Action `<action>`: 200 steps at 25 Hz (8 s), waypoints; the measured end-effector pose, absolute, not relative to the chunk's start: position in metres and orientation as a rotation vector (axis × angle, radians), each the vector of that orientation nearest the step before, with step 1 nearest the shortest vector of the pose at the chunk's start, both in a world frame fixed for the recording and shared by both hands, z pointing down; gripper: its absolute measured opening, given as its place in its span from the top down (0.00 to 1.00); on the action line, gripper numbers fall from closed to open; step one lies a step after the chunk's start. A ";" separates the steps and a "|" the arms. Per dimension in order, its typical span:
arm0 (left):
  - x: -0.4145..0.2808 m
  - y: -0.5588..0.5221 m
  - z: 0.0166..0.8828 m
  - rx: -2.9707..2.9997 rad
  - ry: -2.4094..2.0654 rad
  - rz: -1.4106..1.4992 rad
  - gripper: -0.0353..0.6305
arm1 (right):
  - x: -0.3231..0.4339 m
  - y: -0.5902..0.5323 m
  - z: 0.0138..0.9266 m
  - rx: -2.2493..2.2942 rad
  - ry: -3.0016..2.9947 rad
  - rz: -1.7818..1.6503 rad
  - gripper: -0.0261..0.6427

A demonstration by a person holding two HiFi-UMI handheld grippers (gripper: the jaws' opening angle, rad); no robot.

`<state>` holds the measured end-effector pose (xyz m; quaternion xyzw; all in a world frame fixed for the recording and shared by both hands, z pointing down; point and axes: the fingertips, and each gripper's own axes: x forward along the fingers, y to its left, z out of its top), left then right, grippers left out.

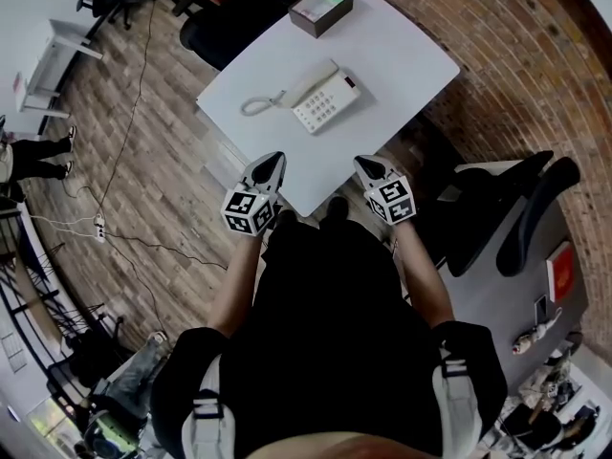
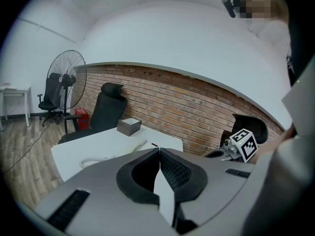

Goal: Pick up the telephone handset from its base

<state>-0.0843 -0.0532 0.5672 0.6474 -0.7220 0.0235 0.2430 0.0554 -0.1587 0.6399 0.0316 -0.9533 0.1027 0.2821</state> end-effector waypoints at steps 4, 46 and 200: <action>-0.091 -0.066 0.567 1.795 -1.956 0.070 0.92 | 0.056 -0.162 0.645 0.115 -2.543 0.295 0.96; -0.211 -0.218 0.638 2.237 -1.403 0.284 0.91 | -0.008 -0.153 0.645 0.819 -2.289 0.520 0.96; -0.194 -0.125 0.605 2.001 -1.625 0.317 0.62 | -0.016 -0.142 0.617 0.551 -2.524 0.362 0.96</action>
